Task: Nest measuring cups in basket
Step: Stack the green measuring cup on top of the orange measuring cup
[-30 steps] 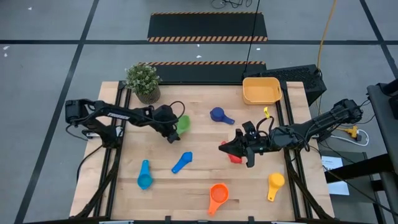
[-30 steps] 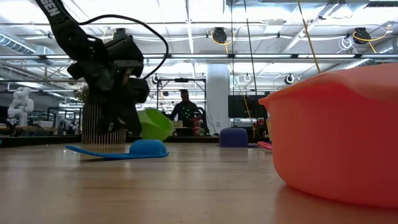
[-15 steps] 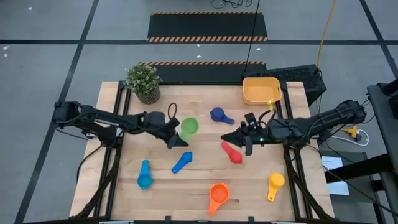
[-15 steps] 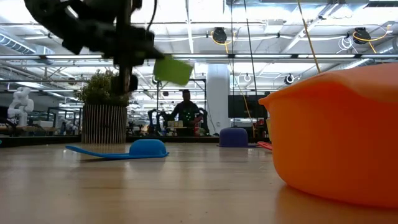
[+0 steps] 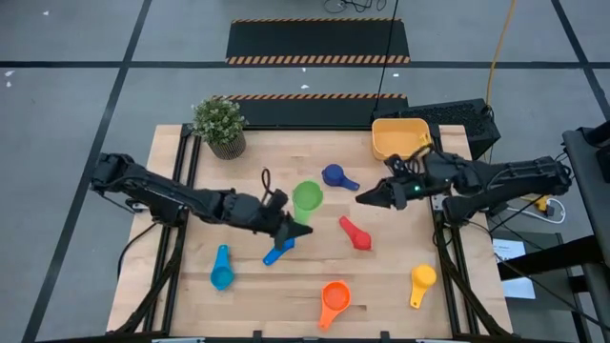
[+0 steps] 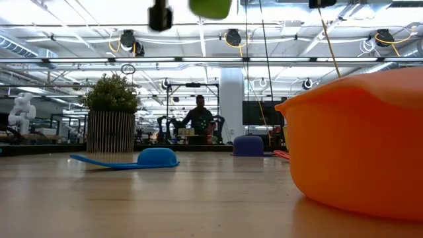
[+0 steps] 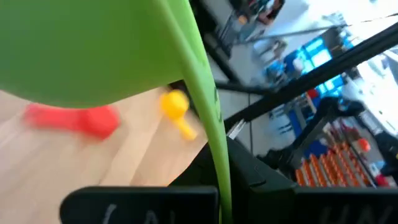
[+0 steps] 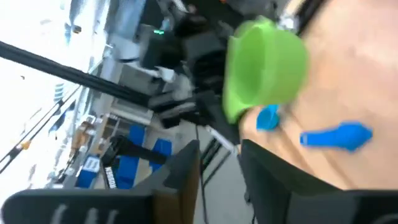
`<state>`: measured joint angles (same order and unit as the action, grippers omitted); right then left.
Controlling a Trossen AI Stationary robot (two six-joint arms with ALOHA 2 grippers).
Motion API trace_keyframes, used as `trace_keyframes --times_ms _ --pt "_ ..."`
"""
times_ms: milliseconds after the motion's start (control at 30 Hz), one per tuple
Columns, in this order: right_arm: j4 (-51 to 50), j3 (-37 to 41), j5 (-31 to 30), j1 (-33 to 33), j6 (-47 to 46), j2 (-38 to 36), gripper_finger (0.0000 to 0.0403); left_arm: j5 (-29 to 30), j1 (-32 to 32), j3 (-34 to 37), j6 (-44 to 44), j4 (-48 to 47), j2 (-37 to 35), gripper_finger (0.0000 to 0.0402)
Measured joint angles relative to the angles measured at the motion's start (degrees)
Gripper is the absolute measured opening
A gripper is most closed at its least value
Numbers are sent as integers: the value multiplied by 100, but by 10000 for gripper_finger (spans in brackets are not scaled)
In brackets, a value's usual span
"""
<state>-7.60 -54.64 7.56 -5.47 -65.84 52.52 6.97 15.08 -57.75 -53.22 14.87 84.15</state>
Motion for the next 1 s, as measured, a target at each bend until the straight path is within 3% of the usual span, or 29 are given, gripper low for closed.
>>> trace_keyframes --times_ms 167,367,500,733,1000 --pt "245 5 1060 183 -42 308 148 118 249 -979 71 -13 858 2" --pt "327 -1 943 204 72 257 164 173 542 -2244 274 -83 1869 2" --pt "305 -4 737 210 59 69 164 303 681 -2729 286 -87 2310 2" --pt "256 1 727 209 76 8 164 667 845 -2917 335 8 2486 2" --pt "53 1 747 200 25 12 164 458 855 -2912 723 23 2482 2"
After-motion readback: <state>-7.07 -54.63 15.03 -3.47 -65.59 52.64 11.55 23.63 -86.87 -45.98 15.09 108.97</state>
